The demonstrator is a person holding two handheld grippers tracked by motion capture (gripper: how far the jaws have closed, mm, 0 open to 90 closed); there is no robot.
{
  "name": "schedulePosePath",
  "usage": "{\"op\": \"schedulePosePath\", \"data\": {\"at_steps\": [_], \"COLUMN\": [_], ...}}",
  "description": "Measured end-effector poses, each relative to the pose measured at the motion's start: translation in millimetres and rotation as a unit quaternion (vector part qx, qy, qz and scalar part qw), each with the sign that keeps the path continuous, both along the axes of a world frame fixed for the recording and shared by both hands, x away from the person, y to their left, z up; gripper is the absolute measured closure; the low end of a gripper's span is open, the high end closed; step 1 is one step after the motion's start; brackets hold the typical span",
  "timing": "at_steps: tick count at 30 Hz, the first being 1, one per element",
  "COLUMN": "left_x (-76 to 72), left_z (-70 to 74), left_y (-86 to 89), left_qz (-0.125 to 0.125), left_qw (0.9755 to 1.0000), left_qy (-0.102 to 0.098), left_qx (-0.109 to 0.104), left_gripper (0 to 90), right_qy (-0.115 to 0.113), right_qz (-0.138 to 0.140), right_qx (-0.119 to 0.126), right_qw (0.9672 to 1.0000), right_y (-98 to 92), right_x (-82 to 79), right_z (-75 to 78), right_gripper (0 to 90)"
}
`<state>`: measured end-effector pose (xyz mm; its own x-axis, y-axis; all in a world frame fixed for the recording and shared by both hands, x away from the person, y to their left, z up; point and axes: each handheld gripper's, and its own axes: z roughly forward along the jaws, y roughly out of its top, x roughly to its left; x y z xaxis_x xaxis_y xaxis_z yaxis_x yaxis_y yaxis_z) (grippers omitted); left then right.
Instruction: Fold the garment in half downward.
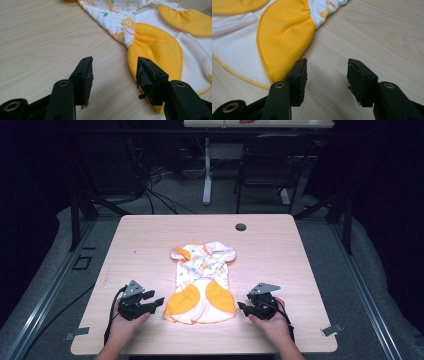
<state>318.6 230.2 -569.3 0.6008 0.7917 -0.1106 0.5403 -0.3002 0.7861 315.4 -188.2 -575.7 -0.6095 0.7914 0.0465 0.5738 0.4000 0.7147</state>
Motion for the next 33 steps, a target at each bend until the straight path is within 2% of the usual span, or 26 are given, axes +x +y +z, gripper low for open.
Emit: {"op": "schedulePosePath", "data": {"at_steps": [1,4,7,10,13,15,18,21,22,25,28,29,30,33], "left_x": [-0.2,0.2,1.2,5.1,14.0,20.8,35.6,48.9,53.9,66.5,76.9,78.8,82.0,86.3], "left_z": [0.0,1.1,1.3,-0.5,2.6,6.9,11.3,10.2,9.2,6.6,5.2,4.8,3.0,-1.7], "left_y": [0.1,-0.5,-2.2,-4.4,-10.2,-14.3,-25.6,-34.9,-38.1,-48.0,-57.7,-59.3,-62.6,-67.5], "left_qz": [0.0,-0.002,-0.002,-0.003,-0.019,-0.019,-0.023,-0.029,-0.03,-0.029,-0.029,-0.031,-0.03,-0.043], "left_qw": [1.0,1.0,1.0,0.9999,0.9997,0.9997,0.9992,0.999,0.9986,0.9982,0.9979,0.9977,0.9972,0.9957], "left_qy": [0.001,0.0,0.0,0.012,0.014,0.015,0.018,0.03,0.04,0.052,0.052,0.054,0.058,0.065], "left_qx": [-0.005,-0.001,-0.003,-0.009,0.0,0.004,0.028,0.015,0.015,0.011,0.025,0.025,0.036,0.049], "left_gripper": [47.5,47.9,47.9,47.2,49.7,52.2,55.9,63.4,65.4,73.0,82.1,84.3,87.5,89.3], "right_qy": [-0.001,-0.002,-0.006,-0.003,-0.007,0.003,0.009,0.01,0.009,0.021,0.029,0.032,0.034,0.045], "right_qz": [0.0,0.0,0.011,0.017,0.025,0.037,0.049,0.065,0.065,0.065,0.059,0.057,0.054,0.056], "right_qx": [-0.003,0.0,-0.014,-0.017,-0.028,-0.035,-0.041,-0.057,-0.055,-0.045,-0.037,-0.041,-0.045,-0.046], "right_qw": [1.0,1.0,0.9998,0.9997,0.9993,0.9987,0.9979,0.9962,0.9964,0.9967,0.9971,0.997,0.9969,0.9964], "right_y": [0.2,1.6,3.0,6.5,12.0,17.6,27.0,39.1,42.0,50.9,57.8,59.7,63.3,65.3], "right_x": [-0.3,-1.2,-1.5,-1.9,2.5,8.2,16.9,29.4,32.7,49.0,64.4,68.8,76.5,82.6], "right_z": [0.1,-0.8,1.3,4.2,8.9,13.6,16.7,19.4,19.8,21.5,20.8,20.8,20.0,17.5], "right_gripper": [49.0,48.3,48.9,50.4,52.5,53.3,58.6,69.2,71.5,80.2,89.7,89.8,90.0,90.0]}}
